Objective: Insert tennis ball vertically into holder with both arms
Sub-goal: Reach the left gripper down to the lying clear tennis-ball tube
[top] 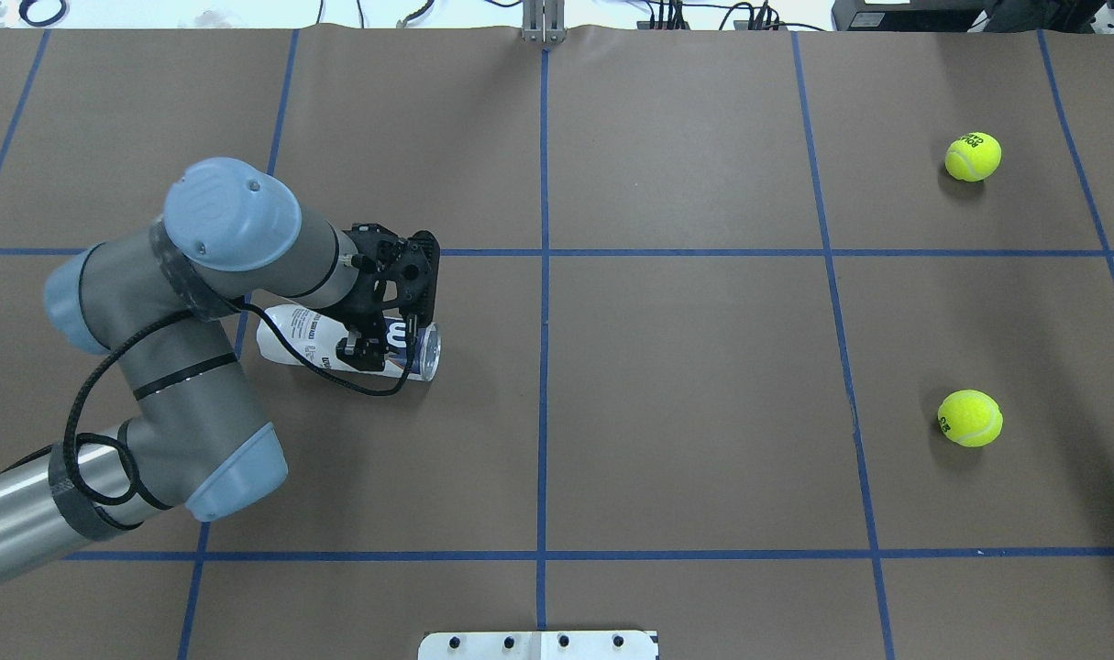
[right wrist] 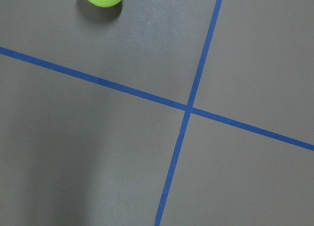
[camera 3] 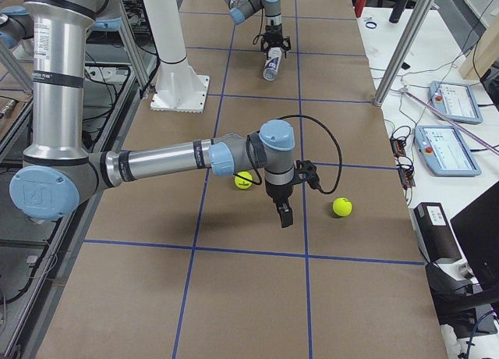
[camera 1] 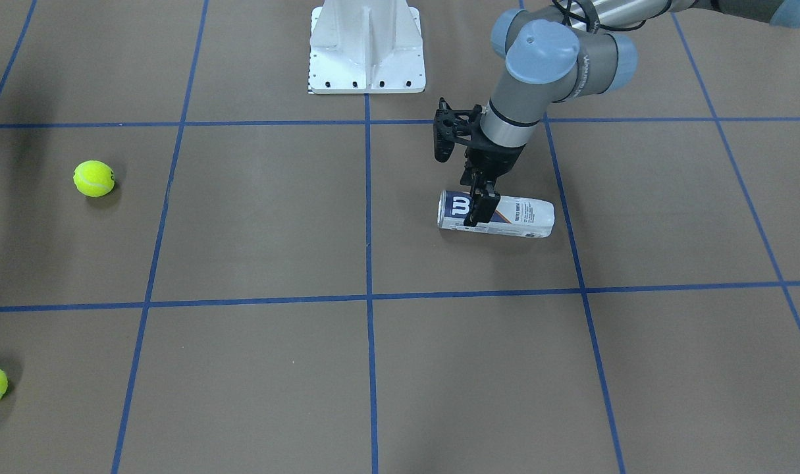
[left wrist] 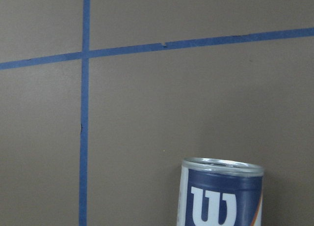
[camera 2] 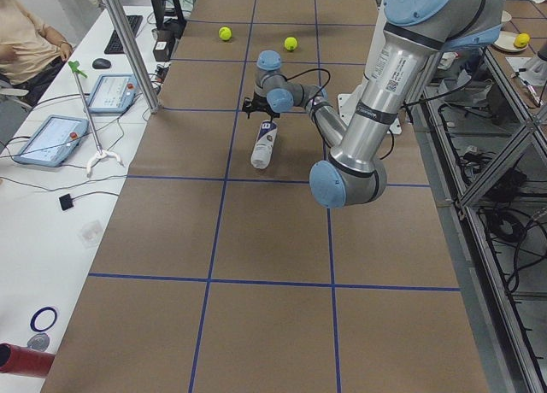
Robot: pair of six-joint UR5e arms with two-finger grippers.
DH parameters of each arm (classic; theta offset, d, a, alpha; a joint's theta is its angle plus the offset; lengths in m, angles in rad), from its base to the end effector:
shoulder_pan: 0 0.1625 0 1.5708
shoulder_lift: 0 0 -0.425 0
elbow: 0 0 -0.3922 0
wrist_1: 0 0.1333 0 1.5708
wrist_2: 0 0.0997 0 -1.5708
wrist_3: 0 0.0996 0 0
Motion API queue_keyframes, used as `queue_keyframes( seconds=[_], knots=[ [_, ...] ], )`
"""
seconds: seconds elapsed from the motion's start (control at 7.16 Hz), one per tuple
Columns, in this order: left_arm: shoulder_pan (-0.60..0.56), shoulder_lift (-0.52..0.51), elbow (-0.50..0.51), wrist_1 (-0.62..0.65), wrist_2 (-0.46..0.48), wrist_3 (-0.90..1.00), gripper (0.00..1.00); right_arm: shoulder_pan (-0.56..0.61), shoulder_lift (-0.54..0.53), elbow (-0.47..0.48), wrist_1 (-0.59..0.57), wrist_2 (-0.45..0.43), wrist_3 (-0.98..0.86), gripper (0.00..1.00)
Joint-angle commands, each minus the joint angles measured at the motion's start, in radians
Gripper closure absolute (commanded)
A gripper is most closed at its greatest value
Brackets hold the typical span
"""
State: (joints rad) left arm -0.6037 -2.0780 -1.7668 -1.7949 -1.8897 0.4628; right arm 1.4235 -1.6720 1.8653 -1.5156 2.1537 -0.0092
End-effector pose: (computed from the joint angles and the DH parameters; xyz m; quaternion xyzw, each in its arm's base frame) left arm 0.4698 -0.4480 0.2574 0.3922 0.2477 0.6325 0.6203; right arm 0.0103 -0.4656 0.5661 0.0987 -0.2926 -0.1098 0.9448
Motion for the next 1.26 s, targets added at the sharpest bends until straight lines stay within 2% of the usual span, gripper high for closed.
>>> queue_keyframes(
  seconds=[0.0, 0.42, 0.84, 1.12],
  knots=[
    [0.033, -0.004, 0.009, 0.002, 0.026, 0.001, 0.0, 0.0, 0.0, 0.0, 0.0, 0.0, 0.0, 0.0],
    [0.065, -0.007, 0.024, 0.022, 0.029, -0.006, 0.0, 0.0, 0.0, 0.0, 0.0, 0.0, 0.0, 0.0],
    [0.087, -0.046, 0.101, 0.014, 0.07, -0.009, 0.0, 0.0, 0.002, -0.002, 0.0, 0.0, 0.0, 0.0],
    [0.1, -0.045, 0.11, 0.014, 0.072, -0.009, 0.01, 0.0, 0.0, -0.003, 0.0, 0.0, 0.0, 0.0]
  ],
)
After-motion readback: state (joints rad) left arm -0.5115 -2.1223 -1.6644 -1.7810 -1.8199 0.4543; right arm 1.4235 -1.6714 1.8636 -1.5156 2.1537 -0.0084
